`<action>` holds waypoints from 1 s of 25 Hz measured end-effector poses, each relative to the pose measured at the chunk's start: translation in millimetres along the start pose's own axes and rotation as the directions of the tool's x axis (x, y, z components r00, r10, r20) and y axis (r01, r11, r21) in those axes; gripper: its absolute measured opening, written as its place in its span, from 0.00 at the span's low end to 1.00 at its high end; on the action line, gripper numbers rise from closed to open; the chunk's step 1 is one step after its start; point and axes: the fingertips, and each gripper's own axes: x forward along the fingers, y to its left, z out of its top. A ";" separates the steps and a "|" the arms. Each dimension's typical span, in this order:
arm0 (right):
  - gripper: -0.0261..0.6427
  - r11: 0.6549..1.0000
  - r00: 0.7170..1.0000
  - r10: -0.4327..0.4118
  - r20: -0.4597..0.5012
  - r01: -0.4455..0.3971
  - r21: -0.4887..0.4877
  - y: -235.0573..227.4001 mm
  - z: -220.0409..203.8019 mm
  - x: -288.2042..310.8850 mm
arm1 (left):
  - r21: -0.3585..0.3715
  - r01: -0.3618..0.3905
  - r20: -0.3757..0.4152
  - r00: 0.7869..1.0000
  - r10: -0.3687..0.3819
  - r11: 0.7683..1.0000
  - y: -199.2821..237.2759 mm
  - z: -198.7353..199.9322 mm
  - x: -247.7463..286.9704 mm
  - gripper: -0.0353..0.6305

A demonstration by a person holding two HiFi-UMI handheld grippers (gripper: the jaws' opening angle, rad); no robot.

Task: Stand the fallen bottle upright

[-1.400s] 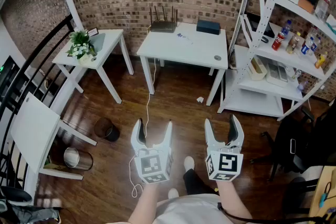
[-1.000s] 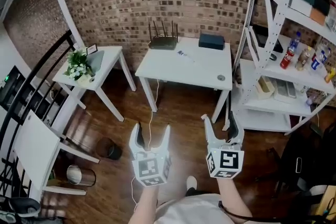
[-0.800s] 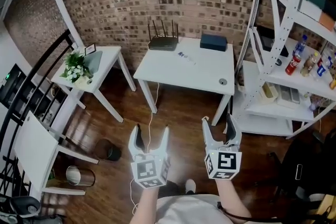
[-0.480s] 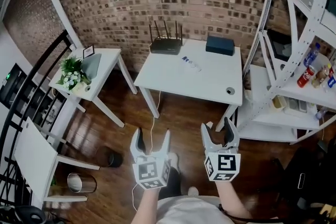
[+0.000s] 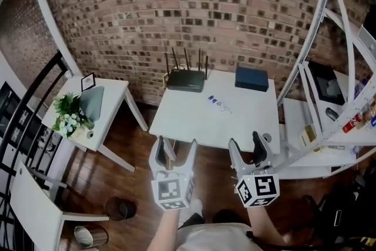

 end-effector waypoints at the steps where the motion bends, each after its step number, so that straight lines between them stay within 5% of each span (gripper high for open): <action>1: 0.48 1.000 1.000 0.000 0.000 0.000 0.002 0.6 -2.6 9.9 | 0.003 0.011 -0.003 1.000 -0.011 1.000 4.2 -2.2 10.6 0.68; 9: 0.48 0.998 0.990 0.048 -0.131 -0.052 -0.024 -8.6 -51.4 103.5 | -0.032 0.059 -0.074 0.995 -0.061 0.998 30.8 -38.5 93.2 0.68; 16: 0.47 0.993 0.984 0.116 -0.139 -0.115 0.010 -45.5 -65.1 191.5 | -0.034 0.064 -0.098 0.993 -0.067 0.997 27.9 -42.8 189.5 0.67; 25: 0.47 0.965 0.953 0.257 -0.159 -0.245 0.091 -100.1 -76.2 301.5 | -0.020 -0.002 -0.069 0.998 0.001 1.000 32.0 -45.0 304.7 0.67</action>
